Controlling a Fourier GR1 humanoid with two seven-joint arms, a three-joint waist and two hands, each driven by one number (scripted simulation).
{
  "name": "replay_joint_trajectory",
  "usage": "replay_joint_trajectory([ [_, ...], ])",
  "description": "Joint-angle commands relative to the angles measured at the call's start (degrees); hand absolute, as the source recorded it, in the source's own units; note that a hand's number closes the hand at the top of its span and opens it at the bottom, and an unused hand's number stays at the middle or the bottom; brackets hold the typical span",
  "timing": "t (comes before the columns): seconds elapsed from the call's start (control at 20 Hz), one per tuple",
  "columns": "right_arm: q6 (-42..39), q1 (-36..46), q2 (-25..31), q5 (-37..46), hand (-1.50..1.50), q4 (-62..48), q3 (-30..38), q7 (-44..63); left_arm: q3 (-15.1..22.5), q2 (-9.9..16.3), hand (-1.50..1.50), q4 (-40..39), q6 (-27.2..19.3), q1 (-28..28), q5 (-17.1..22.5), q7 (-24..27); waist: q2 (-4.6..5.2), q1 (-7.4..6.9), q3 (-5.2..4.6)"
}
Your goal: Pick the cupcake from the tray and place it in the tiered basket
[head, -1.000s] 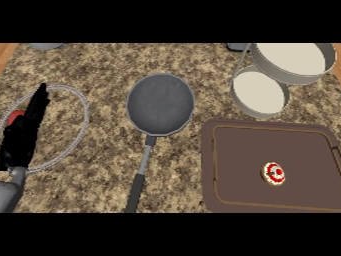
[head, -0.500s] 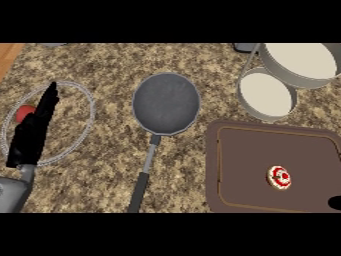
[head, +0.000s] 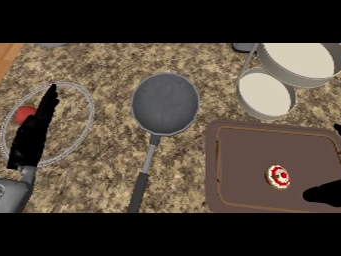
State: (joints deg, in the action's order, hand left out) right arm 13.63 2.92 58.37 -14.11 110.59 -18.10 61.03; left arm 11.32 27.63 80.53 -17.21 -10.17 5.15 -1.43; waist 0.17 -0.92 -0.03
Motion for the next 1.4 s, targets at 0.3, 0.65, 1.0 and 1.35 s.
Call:
replay_joint_trajectory([
  [0.3, -0.55, 1.23, -7.28, 11.12, -1.50, 3.93, -6.44, 11.66, -2.93, -1.90, 0.00, 0.19, 1.66, 2.02, -2.09, 1.03, -0.22, 0.93, -0.02],
  [0.65, -1.69, 2.69, -11.11, 19.62, -1.50, 0.30, -11.21, 12.34, -4.21, -1.86, 0.00, 1.94, 3.34, 2.50, -2.89, -0.48, -0.17, 0.63, -0.01],
  [1.0, -5.28, 2.25, -11.95, 20.75, -1.50, 0.62, -8.66, 12.62, -2.49, -6.30, 0.00, 4.24, 0.07, 3.64, -6.87, -1.44, -0.24, 0.84, 0.01],
  [1.35, -6.19, 6.17, -19.06, 22.98, -1.50, -7.26, -9.59, 13.23, -6.61, -3.78, 0.00, -0.74, 5.29, 0.04, -5.33, -0.14, -0.07, 0.58, -0.01],
])
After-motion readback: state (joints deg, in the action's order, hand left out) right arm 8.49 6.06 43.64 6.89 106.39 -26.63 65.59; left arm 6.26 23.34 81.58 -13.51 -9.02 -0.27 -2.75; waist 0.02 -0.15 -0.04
